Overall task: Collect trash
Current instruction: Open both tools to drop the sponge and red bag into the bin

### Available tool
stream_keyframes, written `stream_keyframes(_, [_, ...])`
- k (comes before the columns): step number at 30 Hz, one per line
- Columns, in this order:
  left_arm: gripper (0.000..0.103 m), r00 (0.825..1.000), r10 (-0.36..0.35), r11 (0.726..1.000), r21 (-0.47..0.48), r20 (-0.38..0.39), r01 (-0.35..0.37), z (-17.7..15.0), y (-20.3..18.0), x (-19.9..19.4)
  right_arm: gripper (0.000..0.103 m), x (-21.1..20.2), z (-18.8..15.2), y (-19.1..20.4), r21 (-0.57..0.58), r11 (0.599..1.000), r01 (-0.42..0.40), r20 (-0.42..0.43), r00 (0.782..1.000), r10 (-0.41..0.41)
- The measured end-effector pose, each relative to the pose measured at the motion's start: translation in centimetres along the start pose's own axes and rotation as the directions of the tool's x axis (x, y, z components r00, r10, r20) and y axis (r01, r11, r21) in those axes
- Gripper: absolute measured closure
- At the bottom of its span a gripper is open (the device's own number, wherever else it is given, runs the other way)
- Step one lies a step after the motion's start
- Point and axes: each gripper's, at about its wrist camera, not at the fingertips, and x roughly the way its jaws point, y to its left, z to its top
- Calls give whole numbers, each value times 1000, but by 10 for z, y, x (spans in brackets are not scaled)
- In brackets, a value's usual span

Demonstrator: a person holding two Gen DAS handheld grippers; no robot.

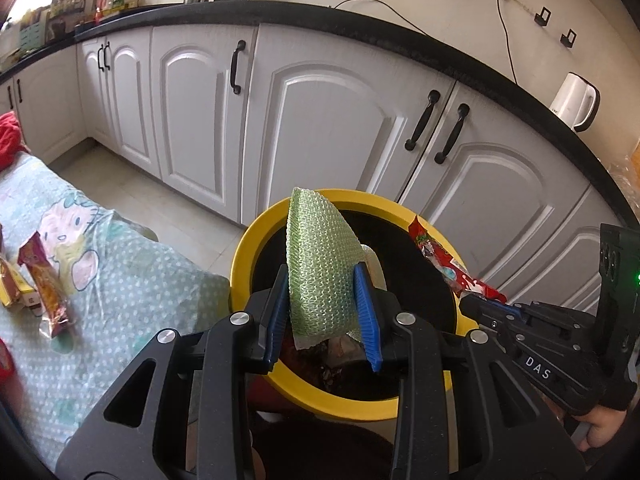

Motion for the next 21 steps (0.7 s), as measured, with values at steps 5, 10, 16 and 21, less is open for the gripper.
stream_keyframes(5, [76,1000,-11,1000,-4,-19,11,-1,-1,8,89,3,0,-3,17,1000,9,-10,1000,-9])
stream_keyframes(10, [59,1000,-14,1000,-11,-13,14,0,0,6,70,-1,-1,-9,45,999,16,8,1000,-16])
stream_keyframes(16, [45,1000,-7,1000,-30,-14,7,-1,6,2,56,-4,0,-10,57,998,24,23,999,-26])
stream_keyframes(21, [25,1000,-2,999,-51,-1,2,-1,12,-9,49,-9,1,-11,62,998,30,40,999,-33])
